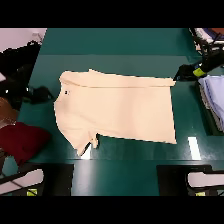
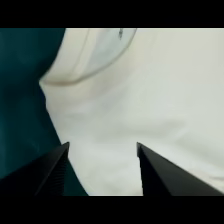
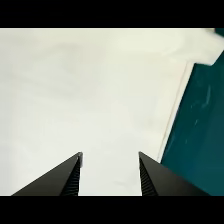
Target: Fold the shirts.
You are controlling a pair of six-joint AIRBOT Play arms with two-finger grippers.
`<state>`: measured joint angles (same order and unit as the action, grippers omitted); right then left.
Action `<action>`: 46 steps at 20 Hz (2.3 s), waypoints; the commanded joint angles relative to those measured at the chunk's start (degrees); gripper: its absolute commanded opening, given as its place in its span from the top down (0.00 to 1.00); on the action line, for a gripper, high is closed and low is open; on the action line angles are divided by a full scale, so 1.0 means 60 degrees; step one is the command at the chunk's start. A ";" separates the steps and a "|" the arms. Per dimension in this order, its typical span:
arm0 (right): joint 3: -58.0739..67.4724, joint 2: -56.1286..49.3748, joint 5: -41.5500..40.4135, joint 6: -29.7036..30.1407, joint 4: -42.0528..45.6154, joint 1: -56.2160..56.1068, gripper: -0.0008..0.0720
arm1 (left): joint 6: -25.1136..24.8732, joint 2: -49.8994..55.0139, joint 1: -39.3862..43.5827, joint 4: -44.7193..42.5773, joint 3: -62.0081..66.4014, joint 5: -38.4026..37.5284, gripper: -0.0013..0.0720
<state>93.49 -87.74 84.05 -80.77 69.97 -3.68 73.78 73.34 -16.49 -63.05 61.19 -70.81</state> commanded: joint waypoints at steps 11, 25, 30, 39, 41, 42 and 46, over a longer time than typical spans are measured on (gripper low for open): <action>-0.4714 0.3759 -0.1763 0.0157 -0.0718 0.0000 0.43 | 0.0127 -0.2601 -0.0073 0.1213 -0.5359 0.1242 0.30; -1.0276 0.5388 0.0047 0.0550 -0.0277 0.4022 0.26 | 0.0120 -0.2630 -0.0073 0.1606 -0.4255 0.1053 0.95; -1.1001 0.4499 -0.1188 0.0841 -0.1366 0.3322 0.38 | 0.0124 -0.2630 -0.0073 0.1606 -0.4255 0.1147 0.95; -0.9275 0.4346 -0.1337 0.0900 -0.1479 0.1439 0.97 | 0.0066 -0.3526 -0.0076 0.1530 -0.3548 0.0871 0.95; -0.8236 0.5049 -0.1377 0.0900 -0.1483 0.1417 0.97 | 0.0262 -0.4178 -0.0076 0.1559 -0.2335 0.0455 0.95; -0.7479 0.5442 -0.1453 0.0896 -0.1486 0.1417 0.97 | 0.0382 -0.4433 -0.0076 0.1574 -0.1563 0.0240 0.95; -0.3730 0.6528 -0.2441 0.0896 -0.1464 0.1435 0.97 | 0.0499 -0.4878 -0.0076 0.1599 0.2546 -0.0055 0.95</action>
<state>57.78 -52.71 73.56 -75.42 61.14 5.13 75.99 46.26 -16.88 -53.45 62.08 -69.67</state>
